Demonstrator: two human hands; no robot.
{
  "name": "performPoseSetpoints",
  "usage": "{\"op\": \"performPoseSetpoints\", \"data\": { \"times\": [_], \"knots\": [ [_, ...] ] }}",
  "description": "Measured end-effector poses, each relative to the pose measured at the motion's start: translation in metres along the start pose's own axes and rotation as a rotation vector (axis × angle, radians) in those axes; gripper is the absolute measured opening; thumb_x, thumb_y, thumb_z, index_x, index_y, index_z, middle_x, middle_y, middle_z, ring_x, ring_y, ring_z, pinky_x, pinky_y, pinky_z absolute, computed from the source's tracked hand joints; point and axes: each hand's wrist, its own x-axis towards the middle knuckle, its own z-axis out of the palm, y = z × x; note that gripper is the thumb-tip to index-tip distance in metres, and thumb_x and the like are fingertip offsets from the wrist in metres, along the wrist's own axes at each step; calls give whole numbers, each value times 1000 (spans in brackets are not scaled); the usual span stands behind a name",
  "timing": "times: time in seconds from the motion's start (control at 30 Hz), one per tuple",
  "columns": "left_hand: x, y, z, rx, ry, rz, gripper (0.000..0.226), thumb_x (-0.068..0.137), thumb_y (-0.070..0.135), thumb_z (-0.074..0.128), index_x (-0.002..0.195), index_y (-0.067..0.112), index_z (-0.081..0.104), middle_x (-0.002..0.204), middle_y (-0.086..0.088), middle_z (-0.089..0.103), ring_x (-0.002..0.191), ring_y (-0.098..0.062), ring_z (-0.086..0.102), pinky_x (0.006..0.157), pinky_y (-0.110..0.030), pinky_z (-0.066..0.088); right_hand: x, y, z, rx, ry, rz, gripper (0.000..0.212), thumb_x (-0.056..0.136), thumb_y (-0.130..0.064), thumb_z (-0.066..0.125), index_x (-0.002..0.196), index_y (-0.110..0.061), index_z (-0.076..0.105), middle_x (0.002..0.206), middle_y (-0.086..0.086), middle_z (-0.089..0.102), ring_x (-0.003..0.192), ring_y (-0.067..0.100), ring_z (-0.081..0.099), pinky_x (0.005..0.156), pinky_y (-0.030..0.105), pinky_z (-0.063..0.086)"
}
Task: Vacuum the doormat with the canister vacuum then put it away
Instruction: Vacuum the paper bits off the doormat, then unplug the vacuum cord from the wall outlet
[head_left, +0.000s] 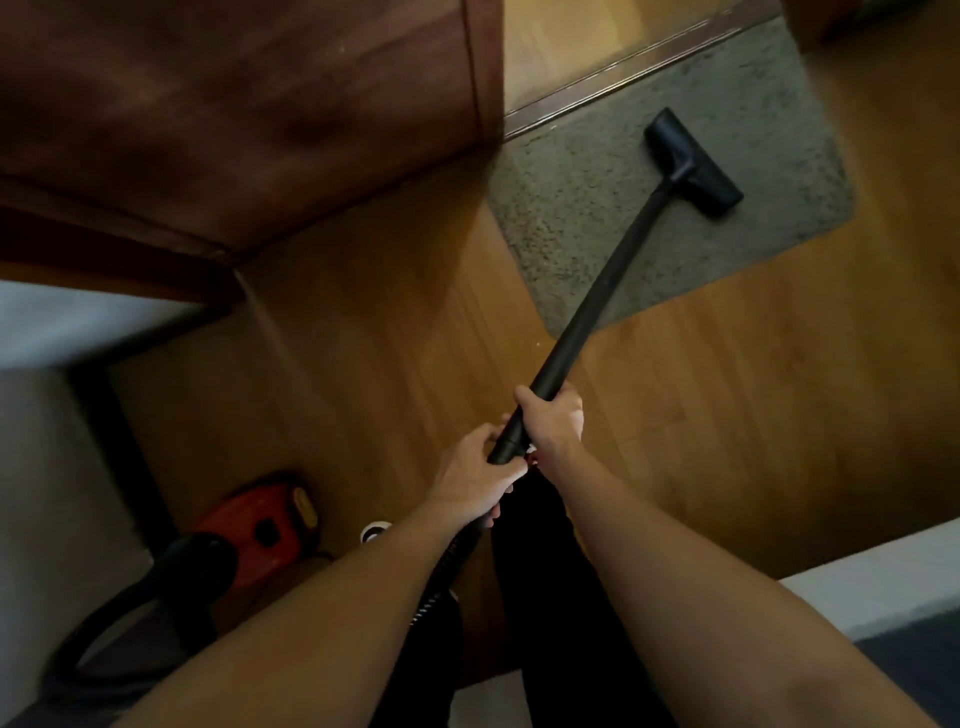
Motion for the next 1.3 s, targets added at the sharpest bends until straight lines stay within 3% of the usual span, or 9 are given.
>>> {"op": "performPoseSetpoints", "data": {
  "times": [0.1, 0.3, 0.53, 0.67, 0.8, 0.93, 1.1, 1.2, 1.3],
  "knots": [
    [-10, -33, -24, 18, -6, -15, 19, 86, 27, 67, 101, 26, 55, 80, -13, 71, 52, -21, 62, 50, -30, 54, -18, 19, 29, -68, -5, -33, 32, 92, -20, 71, 116, -12, 51, 87, 6, 69, 53, 11, 71, 46, 24, 56],
    [-29, -98, -67, 10, -35, -12, 32, 85, 25, 66, 113, 27, 52, 93, -18, 73, 56, -20, 65, 56, -33, 57, -44, 63, 84, -242, 13, -124, 46, 87, -34, 73, 123, -10, 56, 99, 7, 69, 87, 26, 71, 76, 40, 60],
    [-47, -156, -104, 13, -110, 57, 46, 87, 18, 69, 126, 26, 48, 98, -8, 71, 62, -19, 68, 66, -38, 60, -71, 94, 116, -361, 3, -231, 58, 89, -35, 75, 134, -12, 47, 106, 7, 66, 77, 17, 68, 43, 18, 51],
    [-59, -173, -114, -35, -154, 59, 51, 88, 15, 71, 131, 27, 46, 106, -7, 66, 63, -20, 70, 66, -37, 60, -81, 99, 118, -478, -29, -308, 85, 89, -47, 73, 154, -18, 27, 135, 16, 56, 104, 33, 70, 68, 44, 66],
    [-68, -181, -117, -103, -136, 73, 50, 87, 11, 72, 129, 24, 48, 111, -10, 67, 69, -22, 72, 63, -34, 60, -99, 92, 99, -910, -77, -664, 76, 89, -58, 66, 153, -26, 40, 139, 12, 38, 126, 30, 45, 102, 43, 47],
    [-73, -192, -116, -203, -181, 79, 55, 84, 5, 73, 128, 25, 48, 110, -11, 68, 71, -21, 74, 64, -34, 60, -103, 83, 82, -1217, -395, -1000, 80, 79, -79, 50, 136, -24, 62, 134, 10, 51, 129, 31, 42, 107, 55, 43],
    [-80, -211, -114, -258, -171, 96, 61, 78, 12, 78, 130, 31, 52, 109, -5, 72, 99, -25, 70, 86, -37, 55, -98, 66, 99, -1456, -892, -1064, 90, 70, -91, 56, 132, -25, 63, 116, -5, 63, 112, 16, 55, 109, 43, 39],
    [-85, -219, -117, -272, -212, 109, 57, 81, 16, 78, 130, 28, 53, 117, -2, 68, 108, -20, 66, 98, -37, 51, -92, 71, 112, -1594, -1019, -1167, 81, 69, -87, 63, 122, -26, 64, 105, -11, 64, 98, 10, 58, 95, 33, 42],
    [-94, -236, -122, -354, -197, 138, 49, 84, 23, 78, 129, 26, 59, 120, 0, 70, 112, -18, 66, 106, -39, 48, -89, 82, 126, -1497, -1115, -1327, 43, 79, -61, 70, 97, -22, 68, 81, -11, 63, 71, 9, 58, 65, 31, 50]
  ]
}}
